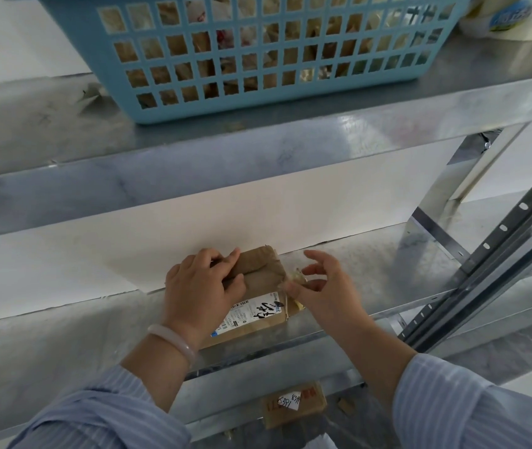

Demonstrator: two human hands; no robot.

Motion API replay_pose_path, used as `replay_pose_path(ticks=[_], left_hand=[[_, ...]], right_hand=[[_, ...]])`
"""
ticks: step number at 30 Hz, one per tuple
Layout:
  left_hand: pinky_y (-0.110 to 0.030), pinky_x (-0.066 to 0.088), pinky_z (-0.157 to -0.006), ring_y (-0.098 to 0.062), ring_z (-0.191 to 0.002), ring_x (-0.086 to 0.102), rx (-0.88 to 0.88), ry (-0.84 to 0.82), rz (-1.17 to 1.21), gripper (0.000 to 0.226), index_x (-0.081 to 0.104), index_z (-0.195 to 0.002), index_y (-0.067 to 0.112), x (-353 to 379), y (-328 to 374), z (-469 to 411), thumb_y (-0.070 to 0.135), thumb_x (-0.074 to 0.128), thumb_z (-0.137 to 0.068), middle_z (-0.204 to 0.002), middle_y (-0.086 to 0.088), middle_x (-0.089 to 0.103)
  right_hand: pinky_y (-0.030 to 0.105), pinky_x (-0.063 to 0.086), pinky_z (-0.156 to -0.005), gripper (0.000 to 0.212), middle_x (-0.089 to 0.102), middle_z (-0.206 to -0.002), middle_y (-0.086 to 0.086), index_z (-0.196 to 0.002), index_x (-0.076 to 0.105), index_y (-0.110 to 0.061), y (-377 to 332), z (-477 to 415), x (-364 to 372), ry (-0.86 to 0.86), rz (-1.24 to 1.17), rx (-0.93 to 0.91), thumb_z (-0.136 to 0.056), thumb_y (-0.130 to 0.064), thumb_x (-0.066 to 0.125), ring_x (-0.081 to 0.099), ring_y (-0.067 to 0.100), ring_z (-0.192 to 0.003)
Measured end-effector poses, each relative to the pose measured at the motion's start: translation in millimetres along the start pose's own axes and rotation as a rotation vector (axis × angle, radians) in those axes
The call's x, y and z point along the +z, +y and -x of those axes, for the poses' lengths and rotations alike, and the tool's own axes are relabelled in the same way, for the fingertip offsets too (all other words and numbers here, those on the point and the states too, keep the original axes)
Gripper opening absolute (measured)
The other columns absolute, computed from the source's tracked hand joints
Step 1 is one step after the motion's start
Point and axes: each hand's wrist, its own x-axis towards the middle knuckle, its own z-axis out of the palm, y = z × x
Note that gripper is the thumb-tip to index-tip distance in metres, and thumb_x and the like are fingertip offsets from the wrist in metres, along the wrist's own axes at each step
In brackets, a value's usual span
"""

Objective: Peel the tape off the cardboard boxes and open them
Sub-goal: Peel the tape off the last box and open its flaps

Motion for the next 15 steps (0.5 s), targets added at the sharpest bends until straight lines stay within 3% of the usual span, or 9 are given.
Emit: replay_pose_path(ticks=[1, 4, 9, 13, 15], left_hand=[[-0.038, 0.045, -0.081, -0.021, -0.093, 0.058, -0.001, -0.002, 0.002, 0.056, 0.062, -0.126, 0.033, 0, 0, 0, 0.055, 0.033, -0.084, -0.104, 0.005, 0.060], [-0.038, 0.045, -0.080, -0.020, -0.094, 0.058, 0.000, -0.009, -0.005, 0.056, 0.061, -0.127, 0.034, 0, 0, 0, 0.055, 0.033, -0.084, -0.104, 0.005, 0.060], [-0.038, 0.045, -0.082, -0.019, -0.095, 0.057, -0.001, -0.020, 0.000, 0.057, 0.060, -0.128, 0.034, -1, 0, 1, 0.056, 0.031, -0.084, -0.106, 0.005, 0.059], [-0.038, 0.046, -0.082, -0.018, -0.094, 0.057, 0.005, -0.020, -0.004, 0.057, 0.060, -0.129, 0.033, -2, 0, 2, 0.055, 0.031, -0.085, -0.106, 0.005, 0.059], [-0.038, 0.046, -0.082, -0.018, -0.094, 0.057, 0.003, -0.018, -0.003, 0.057, 0.059, -0.129, 0.033, -2, 0, 2, 0.055, 0.031, -0.085, -0.105, 0.006, 0.058]], right_hand=[[0.035, 0.058, -0.081, 0.043, 0.067, -0.100, -0.011, -0.114, 0.061, -0.029, 2, -2, 0, -0.041, 0.024, 0.005, -0.077, -0.032, 0.082, 0.069, 0.010, -0.085], [0.041, 0.058, -0.083, 0.019, 0.075, -0.084, -0.005, -0.093, 0.070, -0.022, 9, -4, 1, -0.034, 0.026, 0.036, -0.078, -0.025, 0.081, 0.071, 0.013, -0.081], [0.048, 0.060, -0.073, 0.019, 0.071, -0.078, 0.000, -0.081, 0.063, -0.021, 22, 1, 0, 0.047, 0.036, 0.095, -0.077, -0.017, 0.081, 0.071, 0.024, -0.077], [0.041, 0.060, -0.069, 0.018, 0.068, -0.082, -0.004, -0.090, 0.061, -0.027, 21, 4, -3, 0.071, 0.148, 0.034, -0.083, -0.015, 0.073, 0.069, 0.019, -0.074], [0.033, 0.060, -0.070, 0.025, 0.067, -0.093, -0.009, -0.109, 0.062, -0.033, 17, 7, -5, 0.051, 0.177, -0.027, -0.089, -0.020, 0.068, 0.067, 0.013, -0.075]])
